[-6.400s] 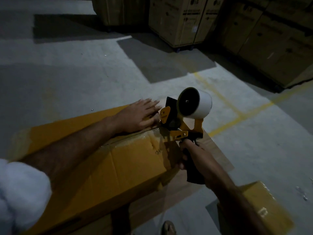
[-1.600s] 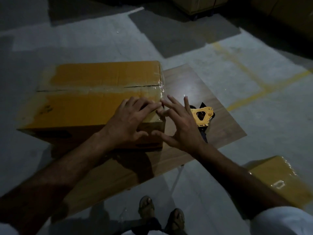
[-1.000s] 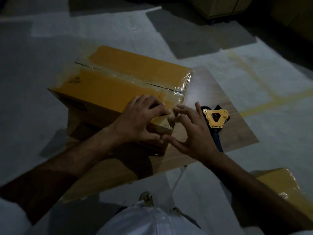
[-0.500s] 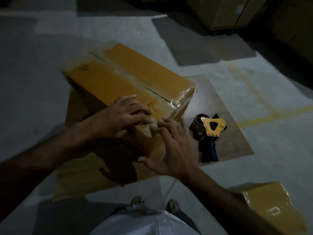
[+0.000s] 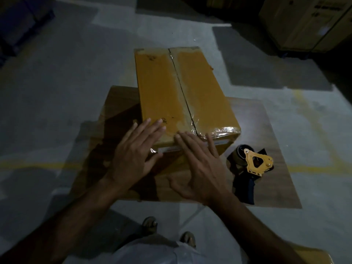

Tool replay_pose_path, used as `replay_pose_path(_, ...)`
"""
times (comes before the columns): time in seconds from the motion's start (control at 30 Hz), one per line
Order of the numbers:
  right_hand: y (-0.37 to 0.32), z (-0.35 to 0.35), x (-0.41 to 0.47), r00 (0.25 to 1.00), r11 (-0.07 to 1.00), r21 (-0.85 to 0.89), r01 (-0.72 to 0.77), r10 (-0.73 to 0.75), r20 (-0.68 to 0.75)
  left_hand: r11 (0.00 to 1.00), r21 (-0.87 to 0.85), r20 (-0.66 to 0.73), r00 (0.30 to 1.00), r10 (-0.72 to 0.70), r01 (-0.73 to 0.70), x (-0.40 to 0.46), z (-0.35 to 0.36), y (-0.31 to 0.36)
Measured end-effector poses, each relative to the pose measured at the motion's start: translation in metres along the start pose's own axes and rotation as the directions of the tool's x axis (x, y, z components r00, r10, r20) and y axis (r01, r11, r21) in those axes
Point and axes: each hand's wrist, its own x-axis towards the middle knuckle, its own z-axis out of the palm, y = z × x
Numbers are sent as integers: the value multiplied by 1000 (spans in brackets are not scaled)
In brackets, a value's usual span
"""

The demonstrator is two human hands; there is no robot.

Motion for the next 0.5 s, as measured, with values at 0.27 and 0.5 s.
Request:
replay_pose_path(0.27, 14, -19, 3, 975, 984, 56, -169, 175, -140, 999, -46, -56, 998, 18, -21, 7, 4, 13)
replay_pose_path(0.5, 6, -25, 17, 992, 978, 188, -90, 105, -70, 991, -115, 139, 987, 86, -70, 16, -29, -43)
